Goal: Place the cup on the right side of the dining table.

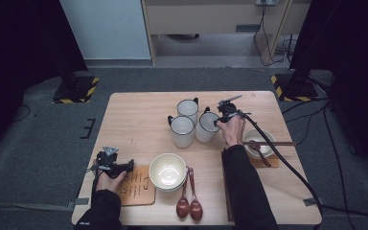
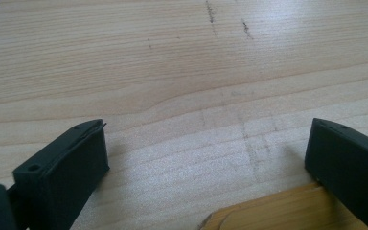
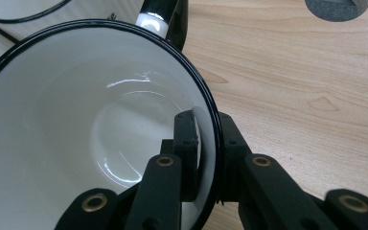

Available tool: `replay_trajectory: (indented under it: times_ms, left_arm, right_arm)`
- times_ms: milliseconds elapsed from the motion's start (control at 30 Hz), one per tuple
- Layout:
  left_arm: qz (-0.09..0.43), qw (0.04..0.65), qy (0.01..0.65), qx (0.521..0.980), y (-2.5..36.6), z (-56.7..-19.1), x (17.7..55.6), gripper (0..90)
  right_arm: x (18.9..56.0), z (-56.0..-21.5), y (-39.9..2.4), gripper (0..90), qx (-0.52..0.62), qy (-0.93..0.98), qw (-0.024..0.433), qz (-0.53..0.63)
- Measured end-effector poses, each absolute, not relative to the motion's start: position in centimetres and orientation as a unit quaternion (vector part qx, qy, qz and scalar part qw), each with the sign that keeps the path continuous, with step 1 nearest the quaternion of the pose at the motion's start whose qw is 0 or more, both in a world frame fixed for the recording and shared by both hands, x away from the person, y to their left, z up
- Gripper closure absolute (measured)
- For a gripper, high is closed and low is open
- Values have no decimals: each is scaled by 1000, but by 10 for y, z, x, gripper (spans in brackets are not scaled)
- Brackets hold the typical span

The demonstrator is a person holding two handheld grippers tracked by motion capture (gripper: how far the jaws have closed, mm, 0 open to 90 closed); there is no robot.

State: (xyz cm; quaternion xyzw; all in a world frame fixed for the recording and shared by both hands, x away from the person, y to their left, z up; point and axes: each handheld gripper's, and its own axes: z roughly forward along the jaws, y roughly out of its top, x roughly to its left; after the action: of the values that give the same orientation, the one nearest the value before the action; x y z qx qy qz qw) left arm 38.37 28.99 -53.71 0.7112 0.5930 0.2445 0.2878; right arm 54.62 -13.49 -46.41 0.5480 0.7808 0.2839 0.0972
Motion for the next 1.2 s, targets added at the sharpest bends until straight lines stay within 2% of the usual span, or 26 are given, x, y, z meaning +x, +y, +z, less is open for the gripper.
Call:
replay_trajectory:
  times_ms: [233,667,967,1200]
  left_arm:
    - [244,288,593,711,290,-537,384,0]
    - [244,288,593,711,290,-537,384,0]
    - [244,288,593,711,290,-537,384,0]
    - [244,288,593,711,290,-537,384,0]
  right_arm:
    - [542,-462,-134,824,545,783,116,277]
    - [537,-447,-153,825,548,767,115,312]
    - [535,-426,-169,825,544,757,129,338]
    - [535,-427,-191,825,562,745,139,332]
